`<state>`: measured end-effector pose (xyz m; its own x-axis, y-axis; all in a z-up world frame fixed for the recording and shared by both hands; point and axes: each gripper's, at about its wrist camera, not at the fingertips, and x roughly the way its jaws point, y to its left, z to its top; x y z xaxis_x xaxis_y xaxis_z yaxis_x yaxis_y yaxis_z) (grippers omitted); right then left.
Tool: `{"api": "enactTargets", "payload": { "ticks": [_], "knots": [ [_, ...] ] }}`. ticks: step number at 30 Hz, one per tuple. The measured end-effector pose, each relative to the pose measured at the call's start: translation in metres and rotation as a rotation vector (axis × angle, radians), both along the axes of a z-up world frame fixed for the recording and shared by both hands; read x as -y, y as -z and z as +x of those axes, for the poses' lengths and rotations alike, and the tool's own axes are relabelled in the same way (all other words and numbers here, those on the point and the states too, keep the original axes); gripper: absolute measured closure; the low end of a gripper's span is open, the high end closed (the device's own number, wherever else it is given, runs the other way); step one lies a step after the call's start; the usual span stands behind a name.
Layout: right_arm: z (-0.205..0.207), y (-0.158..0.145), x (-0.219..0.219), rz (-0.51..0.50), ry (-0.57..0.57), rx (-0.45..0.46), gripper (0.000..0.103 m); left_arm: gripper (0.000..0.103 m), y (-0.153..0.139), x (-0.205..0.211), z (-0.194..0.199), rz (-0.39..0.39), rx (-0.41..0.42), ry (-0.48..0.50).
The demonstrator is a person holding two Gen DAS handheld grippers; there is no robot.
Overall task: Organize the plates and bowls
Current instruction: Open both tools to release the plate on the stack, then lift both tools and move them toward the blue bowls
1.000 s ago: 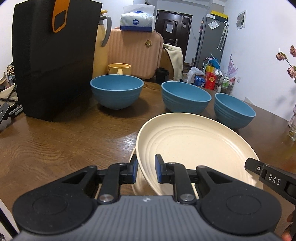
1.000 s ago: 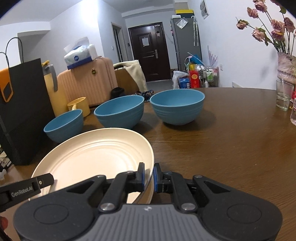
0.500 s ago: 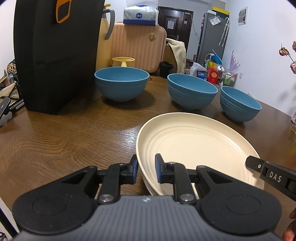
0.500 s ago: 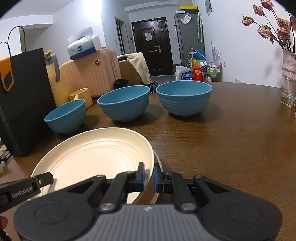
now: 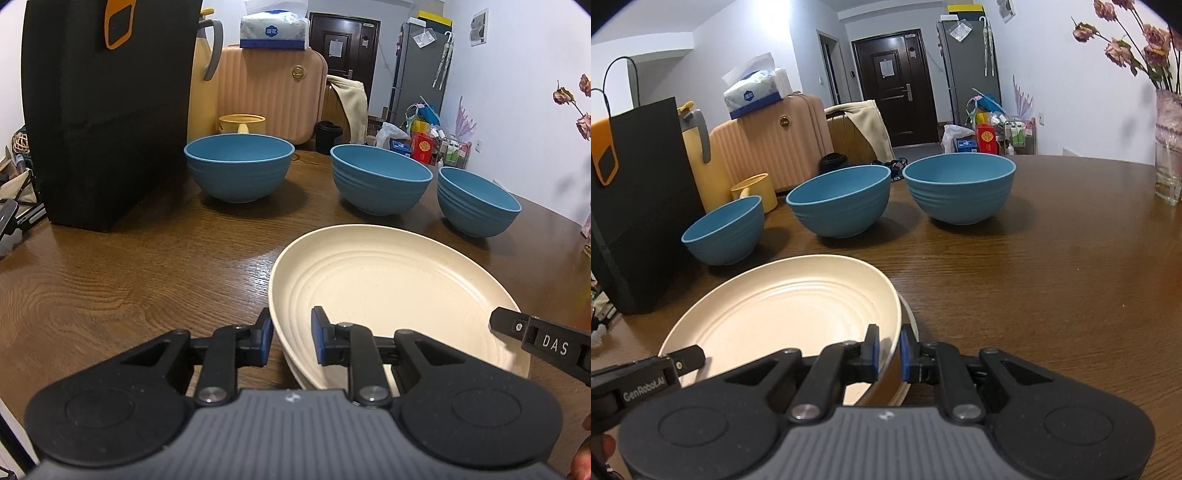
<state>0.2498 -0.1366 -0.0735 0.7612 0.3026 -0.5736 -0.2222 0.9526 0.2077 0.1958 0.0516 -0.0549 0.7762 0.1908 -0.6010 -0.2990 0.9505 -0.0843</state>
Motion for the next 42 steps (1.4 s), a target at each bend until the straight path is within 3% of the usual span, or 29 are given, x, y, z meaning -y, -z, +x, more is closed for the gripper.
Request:
{"api": "enactTargets", "payload": {
  "ticks": [5,8,14,24,26,28,32,35,37,39,42],
  "knots": [
    [0.0,0.0,0.002,0.021,-0.006,-0.013,0.086,0.076,0.001,0.001,0.001,0.008,-0.001,0.007],
    [0.0,-0.001,0.003,0.035,-0.011,-0.022,0.083,0.066,0.001,0.001,0.001,0.007,-0.003,0.008],
    [0.002,-0.003,0.007,0.065,-0.019,-0.047,0.08,0.061,0.002,0.002,0.002,0.013,-0.005,0.007],
    [0.002,-0.012,0.015,0.11,-0.008,-0.045,0.063,0.057,0.002,0.002,0.001,0.019,-0.009,0.004],
    [0.003,-0.014,0.017,0.106,0.0,-0.041,0.061,0.051,0.003,0.001,0.001,0.019,-0.01,0.006],
    [0.003,-0.013,0.019,0.106,0.009,-0.042,0.057,0.04,0.003,0.002,0.0,0.026,-0.007,0.005],
    [0.005,-0.01,0.021,0.104,0.018,-0.053,0.04,0.032,0.002,0.002,-0.002,0.034,0.004,0.004],
    [0.006,-0.009,0.021,0.101,0.019,-0.06,0.017,0.013,0.001,0.001,-0.004,0.033,0.009,-0.002],
    [0.006,-0.009,0.022,0.099,0.017,-0.063,0.01,0.0,-0.001,0.0,-0.006,0.03,0.016,-0.005],
    [0.007,-0.009,0.022,0.094,0.018,-0.069,0.002,0.0,-0.004,-0.001,-0.007,0.029,0.016,0.0],
    [0.008,-0.009,0.023,0.087,0.017,-0.078,0.0,0.0,-0.006,-0.003,-0.007,0.02,0.004,0.014]
  ]
}}
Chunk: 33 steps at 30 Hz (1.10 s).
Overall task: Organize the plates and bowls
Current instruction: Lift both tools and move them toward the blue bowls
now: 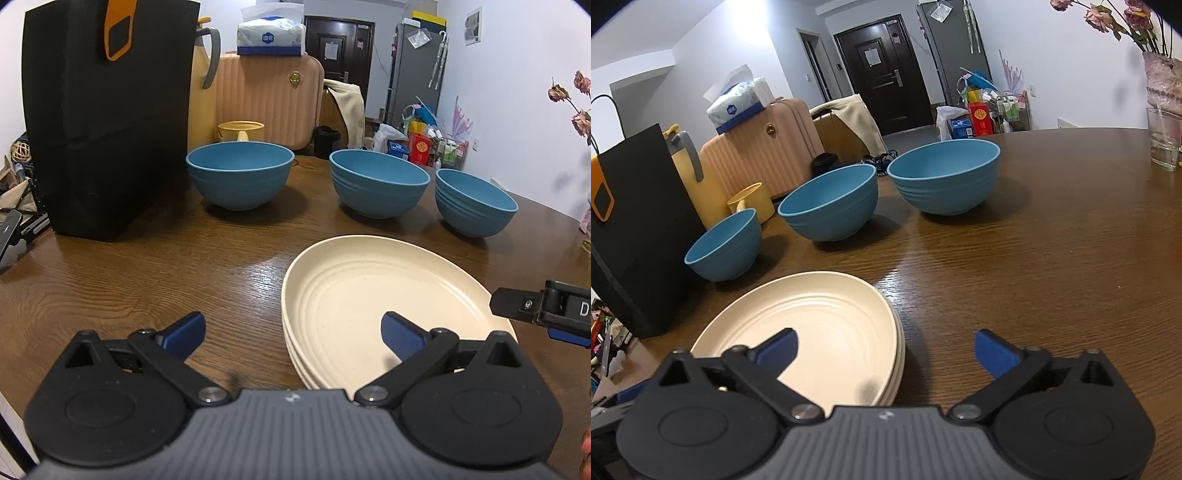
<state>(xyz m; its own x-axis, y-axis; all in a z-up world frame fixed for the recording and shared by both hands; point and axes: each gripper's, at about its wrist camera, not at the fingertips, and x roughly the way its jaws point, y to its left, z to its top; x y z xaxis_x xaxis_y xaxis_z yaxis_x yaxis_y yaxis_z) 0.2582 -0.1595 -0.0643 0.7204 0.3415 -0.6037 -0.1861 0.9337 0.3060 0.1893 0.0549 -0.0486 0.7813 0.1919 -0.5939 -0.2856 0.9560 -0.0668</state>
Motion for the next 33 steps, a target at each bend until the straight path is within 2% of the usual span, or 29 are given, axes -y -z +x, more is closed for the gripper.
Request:
{"api": "enactTargets", "payload": {
  "ticks": [12,20,33],
  "knots": [
    [0.002,-0.007,0.003,-0.011,-0.001,-0.001,0.0,0.0,-0.01,-0.014,-0.001,-0.022,0.001,-0.015],
    [0.01,-0.015,-0.005,-0.013,-0.019,0.006,0.0,0.0,-0.032,-0.03,0.005,-0.03,0.012,-0.026],
    [0.039,-0.048,-0.053,-0.008,-0.09,0.03,0.0,0.0,-0.058,-0.084,0.04,-0.04,-0.002,-0.077]
  ]
}}
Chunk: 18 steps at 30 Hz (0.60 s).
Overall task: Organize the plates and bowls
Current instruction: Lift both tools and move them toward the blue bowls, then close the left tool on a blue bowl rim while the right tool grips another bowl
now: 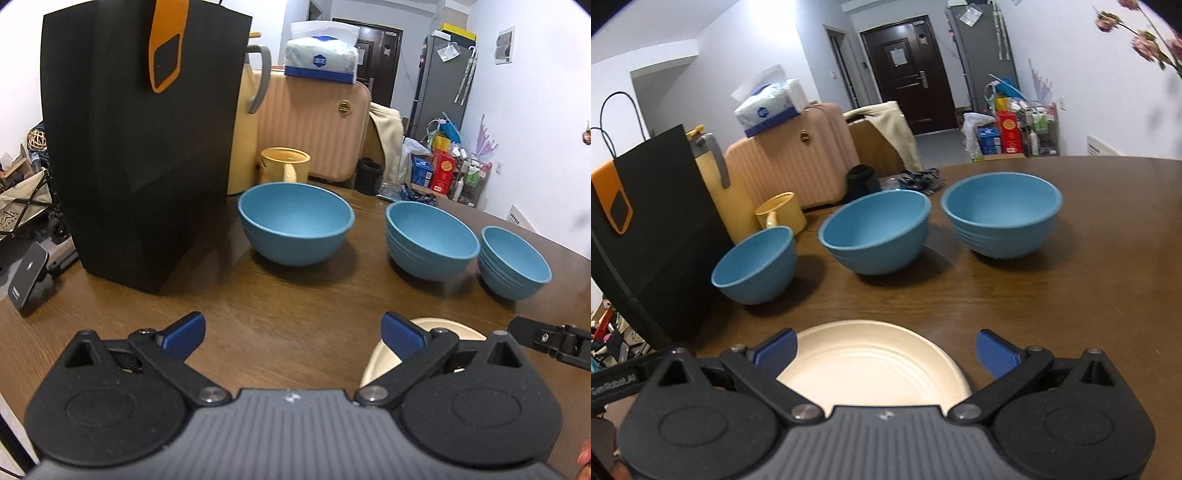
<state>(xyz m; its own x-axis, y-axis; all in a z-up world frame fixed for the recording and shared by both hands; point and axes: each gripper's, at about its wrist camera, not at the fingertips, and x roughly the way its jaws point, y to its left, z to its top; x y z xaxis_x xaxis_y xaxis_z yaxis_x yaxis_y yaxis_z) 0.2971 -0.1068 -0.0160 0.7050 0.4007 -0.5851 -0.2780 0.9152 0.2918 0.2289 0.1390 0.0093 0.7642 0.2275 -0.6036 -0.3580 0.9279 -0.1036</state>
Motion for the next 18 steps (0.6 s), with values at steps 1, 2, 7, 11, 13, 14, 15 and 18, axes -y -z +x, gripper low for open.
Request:
{"api": "enactTargets", "payload": {
  "ticks": [1,2,7,11,13,14,15,18],
  "knots": [
    [0.004,-0.003,-0.006,-0.001,-0.007,0.0,0.0,0.0,-0.002,-0.005,0.003,-0.003,-0.003,-0.005],
    [0.008,-0.006,-0.012,-0.003,-0.014,-0.001,0.0,0.0,-0.004,-0.01,0.006,-0.007,-0.005,-0.01],
    [0.031,-0.019,-0.045,-0.006,-0.05,-0.006,0.0,0.0,-0.016,-0.035,0.021,-0.038,0.009,-0.044],
    [0.054,-0.026,-0.072,-0.005,-0.079,-0.022,0.0,0.0,-0.022,-0.053,0.036,-0.082,0.018,-0.079],
    [0.065,-0.029,-0.085,-0.008,-0.088,-0.031,0.0,0.0,-0.024,-0.061,0.045,-0.107,0.022,-0.091],
    [0.072,-0.03,-0.093,-0.011,-0.091,-0.037,0.0,0.0,-0.024,-0.065,0.049,-0.117,0.024,-0.097],
    [0.077,-0.03,-0.099,-0.013,-0.091,-0.043,0.001,0.0,-0.025,-0.069,0.054,-0.124,0.025,-0.107],
    [0.093,-0.03,-0.115,-0.015,-0.09,-0.067,0.002,0.0,-0.024,-0.079,0.066,-0.145,0.02,-0.135]
  ]
}}
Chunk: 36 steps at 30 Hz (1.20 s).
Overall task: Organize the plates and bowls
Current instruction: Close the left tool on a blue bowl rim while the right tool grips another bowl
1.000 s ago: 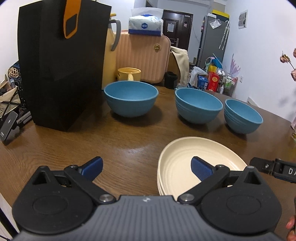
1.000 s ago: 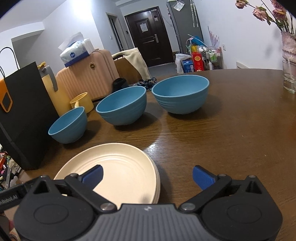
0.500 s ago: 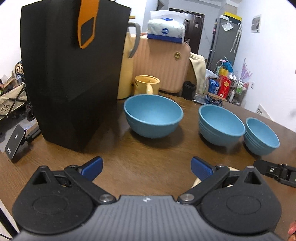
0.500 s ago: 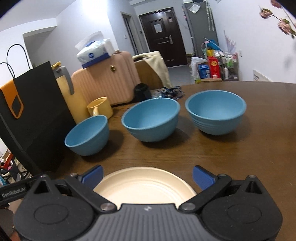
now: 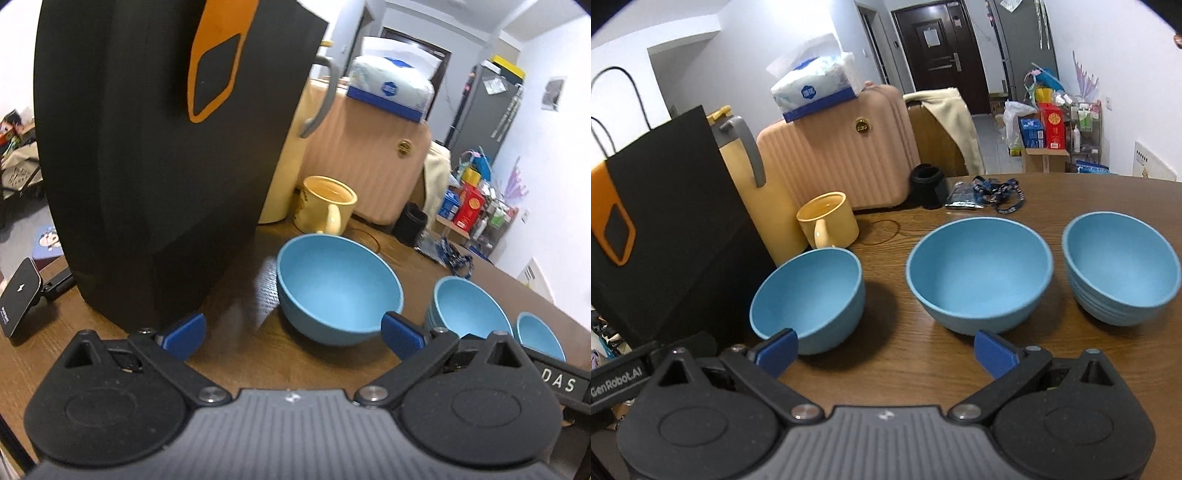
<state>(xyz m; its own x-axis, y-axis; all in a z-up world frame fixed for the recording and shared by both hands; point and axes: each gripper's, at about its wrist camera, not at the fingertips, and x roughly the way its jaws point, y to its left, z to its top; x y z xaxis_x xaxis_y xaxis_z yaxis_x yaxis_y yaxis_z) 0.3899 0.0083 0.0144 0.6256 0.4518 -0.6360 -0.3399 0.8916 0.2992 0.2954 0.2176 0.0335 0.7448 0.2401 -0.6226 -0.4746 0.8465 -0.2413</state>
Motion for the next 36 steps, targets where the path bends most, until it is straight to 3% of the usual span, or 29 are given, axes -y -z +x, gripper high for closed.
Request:
{"api": "enactTargets", "payload": {
  "ticks": [8,22,24,29,33,36],
  "knots": [
    [0.032,0.012,-0.033,0.008,0.005,-0.061,0.009,0.0,0.008,-0.02,0.03,-0.051,-0.018,-0.035],
    [0.063,0.032,-0.061,-0.002,0.012,-0.13,0.036,0.0,0.031,-0.035,0.068,-0.117,-0.069,-0.083],
    [0.068,0.035,-0.063,-0.008,0.014,-0.14,0.045,0.0,0.033,-0.037,0.074,-0.116,-0.075,-0.091],
    [0.08,0.043,-0.071,-0.021,0.019,-0.159,0.049,0.001,0.041,-0.041,0.086,-0.125,-0.088,-0.102],
    [0.088,0.049,-0.078,-0.037,0.016,-0.171,0.064,0.012,0.048,-0.046,0.094,-0.134,-0.103,-0.11],
    [0.092,0.052,-0.084,-0.054,0.006,-0.168,0.067,0.023,0.056,-0.049,0.099,-0.152,-0.12,-0.104]
  ]
}}
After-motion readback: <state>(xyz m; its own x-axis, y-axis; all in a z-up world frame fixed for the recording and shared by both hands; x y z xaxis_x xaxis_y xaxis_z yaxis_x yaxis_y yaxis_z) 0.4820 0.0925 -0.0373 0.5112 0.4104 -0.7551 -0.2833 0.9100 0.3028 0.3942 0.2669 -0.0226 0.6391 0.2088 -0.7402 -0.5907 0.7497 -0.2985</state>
